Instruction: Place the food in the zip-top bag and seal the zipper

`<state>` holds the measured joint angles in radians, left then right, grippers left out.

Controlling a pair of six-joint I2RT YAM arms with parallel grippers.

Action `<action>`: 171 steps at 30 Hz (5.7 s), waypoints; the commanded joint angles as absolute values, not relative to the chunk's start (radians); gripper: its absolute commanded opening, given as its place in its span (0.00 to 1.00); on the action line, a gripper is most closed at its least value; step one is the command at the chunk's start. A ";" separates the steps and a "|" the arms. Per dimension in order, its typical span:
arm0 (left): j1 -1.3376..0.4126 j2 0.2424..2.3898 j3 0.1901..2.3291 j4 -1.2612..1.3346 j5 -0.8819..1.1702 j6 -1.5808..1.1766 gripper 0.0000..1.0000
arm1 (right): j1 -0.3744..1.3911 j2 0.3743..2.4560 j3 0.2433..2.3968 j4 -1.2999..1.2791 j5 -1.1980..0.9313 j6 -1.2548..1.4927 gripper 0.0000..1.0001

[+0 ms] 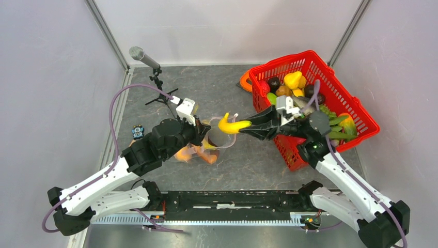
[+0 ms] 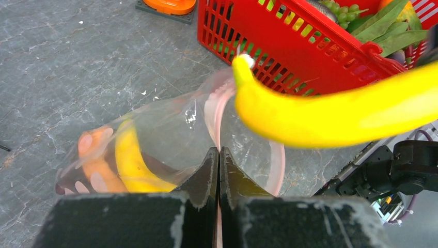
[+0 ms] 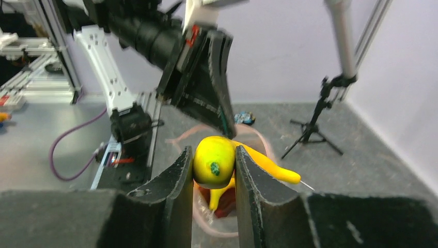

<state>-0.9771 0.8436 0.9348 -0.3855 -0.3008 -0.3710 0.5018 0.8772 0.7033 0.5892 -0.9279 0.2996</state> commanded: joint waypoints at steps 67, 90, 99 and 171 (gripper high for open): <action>-0.976 0.718 0.935 -0.311 -0.305 -0.360 0.04 | 0.934 1.300 0.632 0.987 -0.611 0.129 0.00; -0.977 0.676 0.921 -0.376 -0.485 -0.408 0.04 | 0.936 1.188 0.848 0.421 -0.544 -0.002 0.74; -0.977 0.693 0.916 -0.375 -0.490 -0.415 0.04 | 0.937 0.997 0.860 0.309 -0.498 -0.061 0.79; -0.975 0.729 0.939 -0.379 -0.472 -0.403 0.04 | 0.061 1.577 1.228 -0.242 -0.130 0.150 0.98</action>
